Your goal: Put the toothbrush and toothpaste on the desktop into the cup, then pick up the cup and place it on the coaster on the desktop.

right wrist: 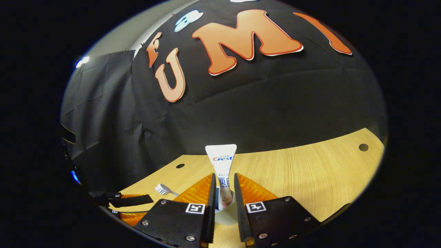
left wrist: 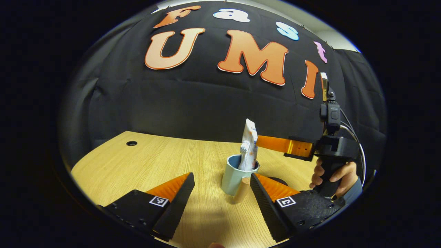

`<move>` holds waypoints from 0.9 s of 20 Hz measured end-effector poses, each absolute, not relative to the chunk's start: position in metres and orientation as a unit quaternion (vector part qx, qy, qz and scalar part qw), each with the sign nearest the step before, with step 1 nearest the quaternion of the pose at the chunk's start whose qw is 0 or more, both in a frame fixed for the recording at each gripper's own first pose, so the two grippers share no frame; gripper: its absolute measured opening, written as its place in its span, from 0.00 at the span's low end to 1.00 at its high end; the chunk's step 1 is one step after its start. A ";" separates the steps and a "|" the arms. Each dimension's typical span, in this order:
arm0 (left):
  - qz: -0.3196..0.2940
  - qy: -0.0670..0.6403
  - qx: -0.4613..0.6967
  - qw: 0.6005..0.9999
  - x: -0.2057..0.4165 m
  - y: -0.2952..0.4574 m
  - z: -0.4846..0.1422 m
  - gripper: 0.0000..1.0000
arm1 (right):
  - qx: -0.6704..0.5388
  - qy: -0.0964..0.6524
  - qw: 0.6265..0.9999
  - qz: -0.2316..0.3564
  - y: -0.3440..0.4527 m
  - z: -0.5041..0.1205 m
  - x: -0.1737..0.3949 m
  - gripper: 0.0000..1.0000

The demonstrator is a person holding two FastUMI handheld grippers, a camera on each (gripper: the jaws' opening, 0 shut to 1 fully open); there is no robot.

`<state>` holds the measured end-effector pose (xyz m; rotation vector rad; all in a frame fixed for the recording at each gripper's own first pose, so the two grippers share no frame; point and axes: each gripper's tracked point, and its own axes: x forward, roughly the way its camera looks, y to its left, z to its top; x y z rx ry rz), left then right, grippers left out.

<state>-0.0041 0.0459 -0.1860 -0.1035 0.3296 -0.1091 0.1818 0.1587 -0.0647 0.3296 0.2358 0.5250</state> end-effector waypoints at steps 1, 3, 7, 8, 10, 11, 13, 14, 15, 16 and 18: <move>-0.058 0.163 -0.050 0.984 -0.003 0.042 -0.183 0.97 | 0.158 0.108 0.947 0.258 0.154 -0.058 0.175 0.31; -0.062 0.169 -0.047 0.983 0.000 0.037 -0.179 0.97 | 0.141 0.089 0.954 0.248 0.140 -0.045 0.166 0.40; -0.081 0.211 -0.044 0.973 0.012 0.022 -0.187 0.97 | 0.114 0.041 0.965 0.231 0.114 -0.017 0.140 0.59; -0.084 0.230 -0.048 0.968 0.014 0.019 -0.194 0.98 | 0.100 0.025 0.970 0.218 0.105 -0.012 0.135 0.69; -0.085 0.263 -0.055 0.959 0.021 0.015 -0.207 0.98 | 0.068 -0.002 0.979 0.193 0.085 -0.005 0.125 0.77; -0.086 0.276 -0.056 0.956 0.026 0.014 -0.211 0.98 | 0.058 -0.012 0.981 0.185 0.078 0.000 0.119 0.80; -0.096 0.302 -0.057 0.947 0.032 0.008 -0.222 0.98 | 0.050 -0.021 0.982 0.178 0.067 0.007 0.107 0.84; -0.099 0.317 -0.052 0.942 0.036 0.006 -0.227 0.98 | 0.049 -0.021 0.983 0.175 0.061 0.008 0.102 0.86; -0.099 0.327 -0.042 0.939 0.040 0.007 -0.229 0.98 | 0.048 -0.025 0.983 0.174 0.056 0.011 0.097 0.88; -0.098 0.339 -0.030 0.935 0.042 0.006 -0.233 0.98 | 0.044 -0.027 0.984 0.168 0.048 0.012 0.093 0.90; -0.103 0.363 -0.010 0.926 0.047 -0.001 -0.243 0.98 | 0.039 -0.033 0.986 0.160 0.037 0.014 0.085 0.91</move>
